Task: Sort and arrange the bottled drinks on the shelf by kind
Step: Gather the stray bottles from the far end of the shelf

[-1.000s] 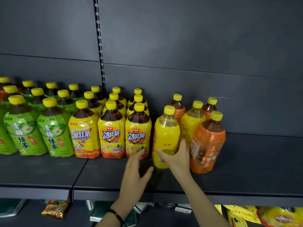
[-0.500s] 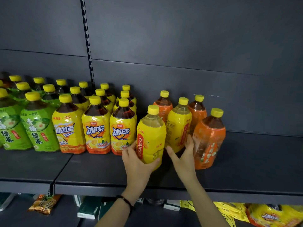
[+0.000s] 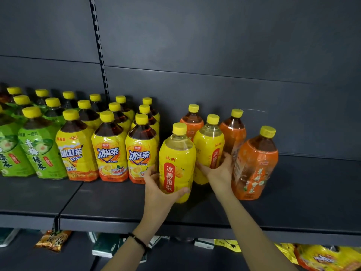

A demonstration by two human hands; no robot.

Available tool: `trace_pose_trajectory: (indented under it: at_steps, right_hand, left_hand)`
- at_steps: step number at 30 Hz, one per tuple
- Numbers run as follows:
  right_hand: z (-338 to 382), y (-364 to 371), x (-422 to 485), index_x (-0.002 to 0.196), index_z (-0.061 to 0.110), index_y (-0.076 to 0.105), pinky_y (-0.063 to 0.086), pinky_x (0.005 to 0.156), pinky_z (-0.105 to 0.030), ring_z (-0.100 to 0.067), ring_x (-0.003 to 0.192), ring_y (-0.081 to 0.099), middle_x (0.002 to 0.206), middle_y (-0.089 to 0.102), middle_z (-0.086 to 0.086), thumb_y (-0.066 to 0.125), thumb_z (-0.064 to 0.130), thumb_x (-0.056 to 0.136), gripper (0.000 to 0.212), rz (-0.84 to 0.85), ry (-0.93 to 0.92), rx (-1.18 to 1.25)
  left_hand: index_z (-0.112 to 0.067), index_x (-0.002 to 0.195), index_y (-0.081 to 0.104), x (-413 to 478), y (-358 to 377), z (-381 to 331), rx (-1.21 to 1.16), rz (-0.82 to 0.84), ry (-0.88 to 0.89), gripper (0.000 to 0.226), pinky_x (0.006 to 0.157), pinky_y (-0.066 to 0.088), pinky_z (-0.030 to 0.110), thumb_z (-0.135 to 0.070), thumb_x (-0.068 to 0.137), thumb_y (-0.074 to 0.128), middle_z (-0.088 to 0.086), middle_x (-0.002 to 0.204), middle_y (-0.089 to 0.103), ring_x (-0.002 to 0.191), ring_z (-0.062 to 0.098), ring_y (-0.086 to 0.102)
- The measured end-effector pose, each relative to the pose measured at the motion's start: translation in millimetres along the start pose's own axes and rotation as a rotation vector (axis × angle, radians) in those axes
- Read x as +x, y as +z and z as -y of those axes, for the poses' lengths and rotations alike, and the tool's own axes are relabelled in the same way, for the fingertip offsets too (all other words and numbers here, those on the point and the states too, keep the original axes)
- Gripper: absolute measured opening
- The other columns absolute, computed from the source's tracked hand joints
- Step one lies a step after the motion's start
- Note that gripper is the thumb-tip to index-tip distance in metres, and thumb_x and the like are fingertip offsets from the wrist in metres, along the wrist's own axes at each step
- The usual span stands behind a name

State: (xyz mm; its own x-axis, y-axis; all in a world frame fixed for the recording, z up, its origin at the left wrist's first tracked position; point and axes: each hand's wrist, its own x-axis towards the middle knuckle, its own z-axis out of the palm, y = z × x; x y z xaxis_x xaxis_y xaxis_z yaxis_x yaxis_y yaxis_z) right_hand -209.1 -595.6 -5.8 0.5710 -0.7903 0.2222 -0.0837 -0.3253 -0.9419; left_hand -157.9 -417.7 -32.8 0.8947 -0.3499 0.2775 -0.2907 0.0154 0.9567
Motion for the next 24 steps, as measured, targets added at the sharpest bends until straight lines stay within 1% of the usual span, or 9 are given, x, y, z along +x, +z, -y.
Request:
trace_pose_trajectory:
  at_steps: [4,6,9,11,13,16,18,20,24]
  right_hand:
    - [3.4,-2.6,-24.4,0.120,0.035,0.022,0.045,0.092,-0.028,-0.013,0.117,0.044,0.128,0.037,0.001,0.092,0.036,0.050,0.099,0.008,-0.017,0.082]
    - [4.1,-9.7,-34.3,0.121,0.031,0.018,0.044,0.080,-0.015,-0.006,0.108,0.047,0.125,0.037,0.001,0.091,0.023,0.057,0.097,0.067,-0.014,0.154]
    - [3.1,-22.9,-45.8,0.124,0.030,0.016,0.042,0.074,-0.011,-0.010,0.113,0.046,0.127,0.037,0.001,0.087,0.013,0.063,0.095,0.119,-0.029,0.223]
    - [3.4,-30.6,-54.4,0.127,0.033,0.013,0.044,0.076,-0.013,-0.010,0.115,0.046,0.129,0.037,0.003,0.090,0.022,0.058,0.104,0.165,-0.033,0.250]
    - [5.6,-38.2,-63.2,0.131,0.037,0.014,0.049,0.074,-0.012,-0.001,0.112,0.050,0.128,0.042,0.010,0.093,0.043,0.043,0.118,0.250,-0.030,0.268]
    - [4.0,-47.3,-68.4,0.133,0.042,0.023,0.051,0.076,-0.012,0.006,0.108,0.057,0.128,0.049,0.011,0.088,0.062,0.030,0.123,0.334,-0.003,0.276]
    - [5.2,-47.8,-70.5,0.129,0.046,0.028,0.051,0.076,-0.013,0.006,0.105,0.059,0.127,0.052,0.010,0.089,0.062,0.028,0.118,0.353,0.005,0.290]
    - [8.5,-44.2,-73.8,0.128,0.045,0.030,0.052,0.075,-0.015,0.005,0.104,0.059,0.125,0.053,0.011,0.089,0.061,0.027,0.118,0.335,0.006,0.281]
    - [17.8,-30.1,-87.9,0.135,0.039,0.025,0.053,0.074,-0.020,-0.004,0.109,0.057,0.124,0.053,0.009,0.092,0.051,0.028,0.127,0.274,0.016,0.266]
  left_hand:
    - [-0.027,0.129,0.041,7.9,-18.4,-2.6,0.136,0.126,-0.002,0.101,0.088,0.050,0.030,-0.064,0.044,0.082,-0.005,0.122,0.046,0.110,0.008,0.048]
    - [-0.030,0.124,0.040,12.4,-24.9,-6.9,0.062,0.204,-0.048,0.105,0.077,0.052,0.020,-0.068,0.035,0.082,-0.007,0.120,0.050,0.108,0.006,0.053]
    - [-0.028,0.121,0.036,15.8,-26.7,-14.5,-0.060,0.296,-0.107,0.107,0.070,0.051,0.012,-0.058,0.032,0.086,-0.006,0.119,0.054,0.103,0.003,0.057]
    - [-0.033,0.117,0.034,17.0,-23.5,-18.0,-0.086,0.306,-0.127,0.091,0.068,0.049,0.009,-0.042,0.045,0.089,-0.007,0.117,0.053,0.100,0.003,0.057]
    - [-0.036,0.114,0.033,18.3,-21.4,-18.9,-0.109,0.314,-0.123,0.081,0.067,0.049,0.008,-0.027,0.057,0.090,-0.009,0.115,0.052,0.098,0.002,0.056]
    - [-0.035,0.127,0.034,20.1,-26.7,-18.1,-0.105,0.310,-0.110,0.099,0.069,0.050,0.012,-0.047,0.044,0.087,-0.014,0.116,0.054,0.101,0.000,0.057]
    - [-0.034,0.130,0.039,19.5,-31.3,-16.1,-0.094,0.308,-0.095,0.108,0.076,0.050,0.017,-0.060,0.035,0.085,-0.014,0.120,0.056,0.106,0.001,0.057]
    - [-0.033,0.127,0.046,17.4,-33.6,-15.0,-0.079,0.300,-0.087,0.105,0.079,0.051,0.022,-0.066,0.035,0.084,-0.009,0.121,0.057,0.109,0.006,0.058]
    - [-0.030,0.116,0.051,13.9,-45.6,-16.5,-0.121,0.266,-0.118,0.086,0.069,0.054,0.020,-0.043,0.043,0.093,-0.003,0.112,0.065,0.100,0.009,0.064]
